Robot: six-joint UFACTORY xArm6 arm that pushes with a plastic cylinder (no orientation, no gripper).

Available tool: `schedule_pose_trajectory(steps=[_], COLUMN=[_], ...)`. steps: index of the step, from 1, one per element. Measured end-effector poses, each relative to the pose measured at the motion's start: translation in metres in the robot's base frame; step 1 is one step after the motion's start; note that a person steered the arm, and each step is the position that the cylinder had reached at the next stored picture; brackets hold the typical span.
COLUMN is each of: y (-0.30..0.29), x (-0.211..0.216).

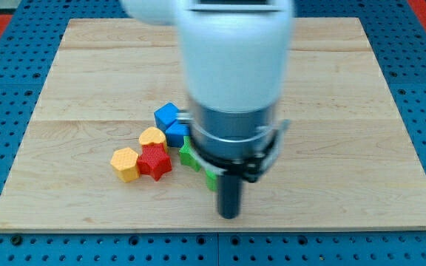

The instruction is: Keep green circle on right side of green star

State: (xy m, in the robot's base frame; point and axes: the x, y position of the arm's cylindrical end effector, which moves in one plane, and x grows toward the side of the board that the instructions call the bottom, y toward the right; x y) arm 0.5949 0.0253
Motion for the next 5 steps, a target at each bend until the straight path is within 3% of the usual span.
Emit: schedule_pose_trajectory(steps=[5], y=[-0.050], x=[-0.097])
